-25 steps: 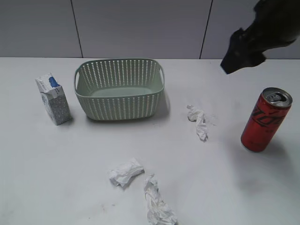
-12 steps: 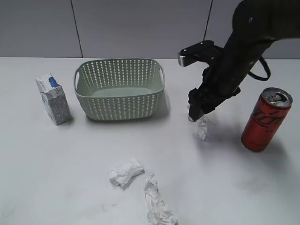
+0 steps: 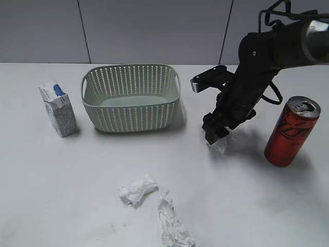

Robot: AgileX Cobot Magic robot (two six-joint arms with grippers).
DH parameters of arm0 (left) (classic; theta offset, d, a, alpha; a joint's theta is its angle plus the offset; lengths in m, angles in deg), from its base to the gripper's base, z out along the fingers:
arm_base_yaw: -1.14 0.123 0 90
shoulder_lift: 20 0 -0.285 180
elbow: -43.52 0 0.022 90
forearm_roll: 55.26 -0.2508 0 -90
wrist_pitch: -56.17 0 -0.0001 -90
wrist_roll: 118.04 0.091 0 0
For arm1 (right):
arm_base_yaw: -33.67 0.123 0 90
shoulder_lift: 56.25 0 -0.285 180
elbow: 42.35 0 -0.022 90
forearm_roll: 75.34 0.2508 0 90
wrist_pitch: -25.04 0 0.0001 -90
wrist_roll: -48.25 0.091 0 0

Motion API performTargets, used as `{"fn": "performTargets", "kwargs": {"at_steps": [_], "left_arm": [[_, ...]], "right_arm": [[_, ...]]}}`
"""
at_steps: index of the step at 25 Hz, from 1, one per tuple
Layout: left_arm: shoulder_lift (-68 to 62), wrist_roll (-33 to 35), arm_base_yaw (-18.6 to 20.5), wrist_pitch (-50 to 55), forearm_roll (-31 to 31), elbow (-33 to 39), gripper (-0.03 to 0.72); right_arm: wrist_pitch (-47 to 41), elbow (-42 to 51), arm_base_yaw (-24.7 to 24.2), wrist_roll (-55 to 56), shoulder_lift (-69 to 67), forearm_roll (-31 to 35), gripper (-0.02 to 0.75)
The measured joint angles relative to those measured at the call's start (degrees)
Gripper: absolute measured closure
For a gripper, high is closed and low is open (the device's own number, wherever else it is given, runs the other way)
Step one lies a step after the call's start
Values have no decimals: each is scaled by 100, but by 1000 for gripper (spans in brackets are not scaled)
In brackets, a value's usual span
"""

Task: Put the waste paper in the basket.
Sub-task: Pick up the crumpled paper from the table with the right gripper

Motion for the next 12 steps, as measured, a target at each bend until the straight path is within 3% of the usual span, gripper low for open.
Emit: {"fn": "performTargets", "kwargs": {"at_steps": [6,8,12], "left_arm": [[0,0,0,0,0,0,100],[0,0,0,0,0,0,100],[0,0,0,0,0,0,100]], "right_arm": [[-56,-7,0,0,-120,13,244],[-146,-7,0,0,-131,13,330],[-199,-7,0,0,-98,18,596]]}}
